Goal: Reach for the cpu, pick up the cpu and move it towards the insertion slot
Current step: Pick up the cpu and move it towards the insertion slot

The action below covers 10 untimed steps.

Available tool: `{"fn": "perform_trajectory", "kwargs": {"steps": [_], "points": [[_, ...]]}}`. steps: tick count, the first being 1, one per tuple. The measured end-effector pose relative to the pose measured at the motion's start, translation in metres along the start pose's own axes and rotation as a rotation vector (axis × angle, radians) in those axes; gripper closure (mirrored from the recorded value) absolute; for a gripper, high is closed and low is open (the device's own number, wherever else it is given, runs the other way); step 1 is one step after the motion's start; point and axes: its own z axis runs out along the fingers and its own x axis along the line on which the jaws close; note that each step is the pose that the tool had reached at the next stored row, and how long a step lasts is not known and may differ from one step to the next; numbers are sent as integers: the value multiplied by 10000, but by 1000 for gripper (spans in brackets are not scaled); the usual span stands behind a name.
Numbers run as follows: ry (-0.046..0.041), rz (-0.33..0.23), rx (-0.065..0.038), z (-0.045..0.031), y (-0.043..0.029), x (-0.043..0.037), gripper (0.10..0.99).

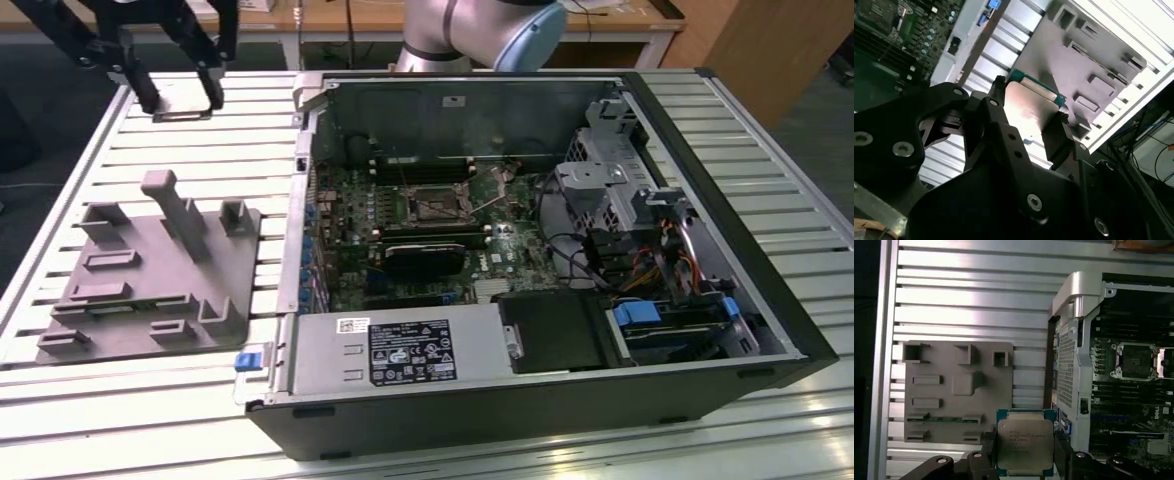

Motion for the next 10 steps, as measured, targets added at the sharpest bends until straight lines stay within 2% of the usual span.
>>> {"fn": "perform_trajectory", "kwargs": {"steps": [10], "points": [[9, -1, 0, 8, -13, -456, 545]]}}
